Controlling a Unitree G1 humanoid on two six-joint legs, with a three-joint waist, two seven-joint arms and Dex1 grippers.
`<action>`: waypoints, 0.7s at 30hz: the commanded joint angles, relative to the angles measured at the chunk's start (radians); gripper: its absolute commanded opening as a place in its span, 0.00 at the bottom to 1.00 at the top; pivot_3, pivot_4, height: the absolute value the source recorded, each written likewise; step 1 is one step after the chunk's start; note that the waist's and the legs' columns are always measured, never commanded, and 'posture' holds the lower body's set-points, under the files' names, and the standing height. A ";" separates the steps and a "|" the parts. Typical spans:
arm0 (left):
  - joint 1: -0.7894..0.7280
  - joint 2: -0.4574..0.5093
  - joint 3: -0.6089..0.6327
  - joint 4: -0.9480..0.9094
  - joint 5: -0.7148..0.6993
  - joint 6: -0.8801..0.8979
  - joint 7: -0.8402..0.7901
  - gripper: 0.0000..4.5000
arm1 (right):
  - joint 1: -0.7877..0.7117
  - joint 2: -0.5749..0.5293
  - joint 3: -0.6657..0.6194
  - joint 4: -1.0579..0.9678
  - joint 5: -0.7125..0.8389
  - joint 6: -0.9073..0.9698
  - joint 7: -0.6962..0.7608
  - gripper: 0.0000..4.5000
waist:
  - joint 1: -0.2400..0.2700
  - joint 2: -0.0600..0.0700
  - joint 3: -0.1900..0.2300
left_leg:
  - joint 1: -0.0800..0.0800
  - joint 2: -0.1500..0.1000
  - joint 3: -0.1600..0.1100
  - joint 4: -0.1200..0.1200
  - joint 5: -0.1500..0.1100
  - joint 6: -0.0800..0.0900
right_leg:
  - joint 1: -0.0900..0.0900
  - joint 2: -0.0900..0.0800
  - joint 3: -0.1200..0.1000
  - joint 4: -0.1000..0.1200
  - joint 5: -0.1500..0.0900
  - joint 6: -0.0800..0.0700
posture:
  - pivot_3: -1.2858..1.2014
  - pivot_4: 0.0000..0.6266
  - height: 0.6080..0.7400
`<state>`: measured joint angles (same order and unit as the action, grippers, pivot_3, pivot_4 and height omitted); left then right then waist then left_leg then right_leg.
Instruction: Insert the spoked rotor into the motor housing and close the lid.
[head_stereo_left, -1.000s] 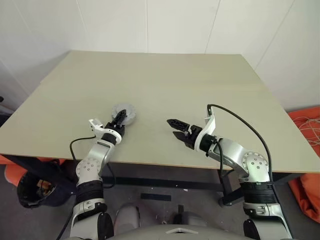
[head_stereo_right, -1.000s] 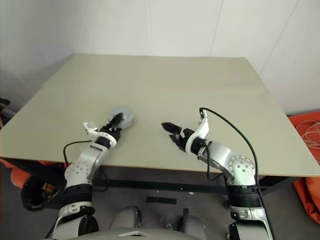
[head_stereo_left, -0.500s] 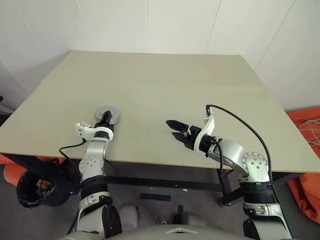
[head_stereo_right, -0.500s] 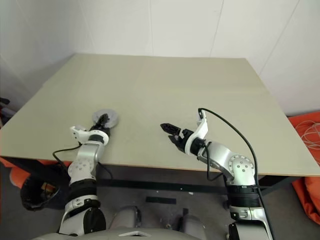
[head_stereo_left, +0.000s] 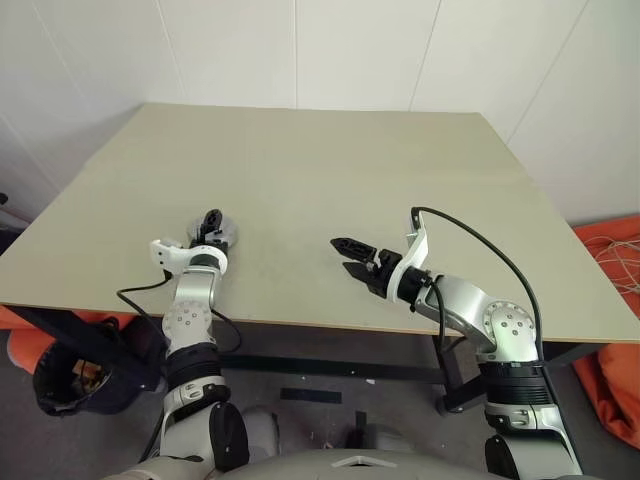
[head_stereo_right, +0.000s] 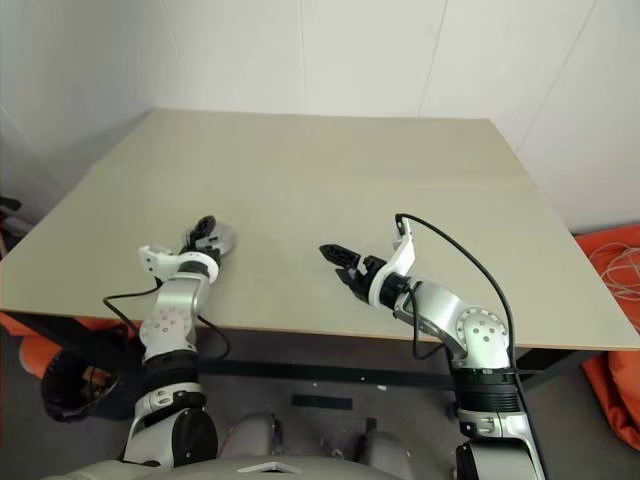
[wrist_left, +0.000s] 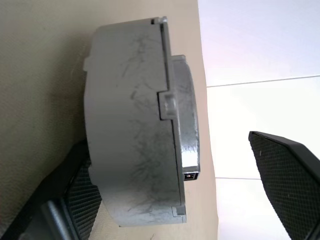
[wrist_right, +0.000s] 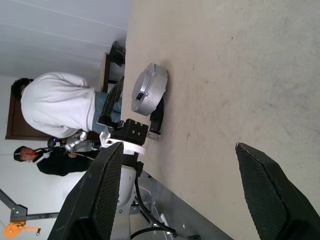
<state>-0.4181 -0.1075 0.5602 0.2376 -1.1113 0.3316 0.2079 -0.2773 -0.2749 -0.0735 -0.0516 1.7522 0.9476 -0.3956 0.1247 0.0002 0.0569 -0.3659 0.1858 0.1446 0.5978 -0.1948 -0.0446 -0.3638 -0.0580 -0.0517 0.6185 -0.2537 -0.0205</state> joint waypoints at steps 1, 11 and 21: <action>0.013 0.006 -0.022 -0.088 -0.014 0.058 0.049 0.99 | -0.024 0.005 -0.003 -0.033 0.012 0.001 0.004 0.90 | 0.000 0.000 0.000 | 0.000 0.000 0.000 0.000 0.000 0.000 | 0.000 0.000 0.000 0.000 0.000 0.000 | 0.52 0.00 1.00; 0.180 0.025 -0.041 -0.324 -0.122 0.265 0.267 0.99 | -0.026 0.017 0.003 -0.031 0.011 -0.001 0.009 0.90 | -0.004 0.000 0.000 | -0.001 0.000 0.000 0.000 0.000 0.001 | -0.001 0.000 0.000 0.000 0.000 0.000 | 0.52 0.00 1.00; 0.266 0.179 -0.119 -0.458 -0.266 0.443 0.298 0.99 | -0.001 -0.003 -0.015 -0.084 0.006 -0.009 -0.001 0.90 | -0.004 0.000 -0.001 | 0.001 0.000 0.001 0.000 0.000 0.001 | -0.001 0.000 0.001 0.000 0.000 0.000 | 0.52 0.00 1.00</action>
<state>-0.1473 0.0457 0.4706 -0.1730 -1.3741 0.7532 0.5422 -0.2733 -0.2647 -0.0669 -0.0664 1.7511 0.9451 -0.3995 0.1207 0.0003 0.0559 -0.3656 0.1859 0.1454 0.5978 -0.1951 -0.0441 -0.3652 -0.0578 -0.0509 0.6181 -0.2537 -0.0203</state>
